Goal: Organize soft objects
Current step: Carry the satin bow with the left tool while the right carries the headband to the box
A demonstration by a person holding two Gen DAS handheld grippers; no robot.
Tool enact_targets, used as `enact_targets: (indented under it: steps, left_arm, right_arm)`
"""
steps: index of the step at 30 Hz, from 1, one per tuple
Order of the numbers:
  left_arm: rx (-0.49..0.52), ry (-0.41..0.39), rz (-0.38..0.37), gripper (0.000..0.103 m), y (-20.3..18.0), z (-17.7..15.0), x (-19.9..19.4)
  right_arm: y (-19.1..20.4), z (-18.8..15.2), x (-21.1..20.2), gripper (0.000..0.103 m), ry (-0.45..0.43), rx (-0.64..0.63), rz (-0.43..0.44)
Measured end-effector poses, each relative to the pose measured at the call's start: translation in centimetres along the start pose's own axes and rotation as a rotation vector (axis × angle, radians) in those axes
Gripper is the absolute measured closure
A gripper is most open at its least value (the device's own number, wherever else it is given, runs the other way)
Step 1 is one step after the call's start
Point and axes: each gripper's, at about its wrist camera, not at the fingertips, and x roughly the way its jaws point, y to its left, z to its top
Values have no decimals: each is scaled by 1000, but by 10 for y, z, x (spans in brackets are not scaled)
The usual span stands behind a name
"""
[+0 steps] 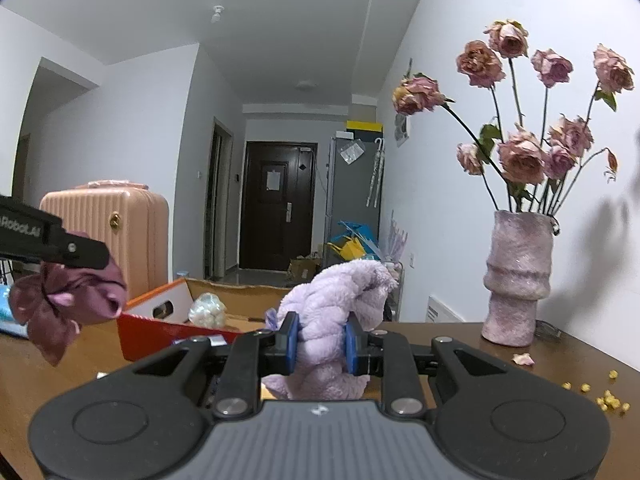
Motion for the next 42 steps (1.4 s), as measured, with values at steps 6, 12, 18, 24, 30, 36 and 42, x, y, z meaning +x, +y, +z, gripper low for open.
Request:
enact_targets:
  steps: [6,12,18,24,30,36,42]
  left_arm:
    - [-13,-17,6,76,0,8,12]
    - [-22,-26,23,76,2,14,29]
    - [-30,-44,38,76,4,21,45]
    - [-38,-59,51,76,6,29,64]
    - [-39,-67,61,76,8,33,82]
    - [-38,-74,78,76,10,36,101]
    - [-34,-62,94,76,12,38,121]
  right_arm:
    - [9,7,16,81,-7,1,11]
    - [13,13,31,81,-17,2,22]
    - [14,21,50,81,-24,16,30]
    - [15,29,70,81,-28,26,38]
    - [16,33,87,81,-30,26,41]
    - [16,34,96,81,-24,31,46]
    - [19,39,120,81,11,32,51]
